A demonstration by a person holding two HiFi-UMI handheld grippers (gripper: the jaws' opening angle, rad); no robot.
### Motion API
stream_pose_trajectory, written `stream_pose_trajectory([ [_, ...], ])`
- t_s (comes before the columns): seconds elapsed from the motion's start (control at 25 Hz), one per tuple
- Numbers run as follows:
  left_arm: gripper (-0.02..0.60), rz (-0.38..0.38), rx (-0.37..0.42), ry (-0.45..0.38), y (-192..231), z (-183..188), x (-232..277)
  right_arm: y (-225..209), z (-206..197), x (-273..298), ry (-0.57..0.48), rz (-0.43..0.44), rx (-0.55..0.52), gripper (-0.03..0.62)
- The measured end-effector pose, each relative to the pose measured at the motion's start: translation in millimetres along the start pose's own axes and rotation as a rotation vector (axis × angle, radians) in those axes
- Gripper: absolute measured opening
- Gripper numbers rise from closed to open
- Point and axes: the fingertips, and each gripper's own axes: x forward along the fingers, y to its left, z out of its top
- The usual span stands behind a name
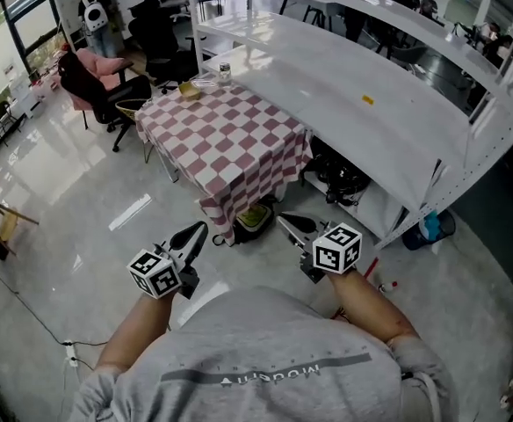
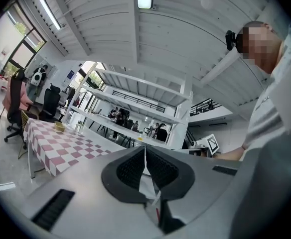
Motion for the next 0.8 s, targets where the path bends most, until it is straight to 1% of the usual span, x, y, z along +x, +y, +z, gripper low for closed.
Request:
stream_pose_trajectory([
  [0.16,0.021,0.014,-0.004,-0.003,-11,-4,9,-8,2,0,0.010,0.039,-0.006,0.026],
  [0.32,0.021,0.049,-0.010,0.000,-1,-6,3,-12,4,14,0.020,0.071,-0.011,0.026],
  [0.52,0.021,0.071,-0.032,-0.002,29,-9,-4,-24,6,42,0.024,0.076,-0.001,0.026],
  [0.64,0.021,0.058,-0.047,-0.015,55,-5,-1,-35,12,66,0.022,0.060,0.007,0.026],
  [0.8,0.021,0.016,-0.052,-0.018,101,6,8,-47,17,108,0.031,0.029,0.008,0.026],
])
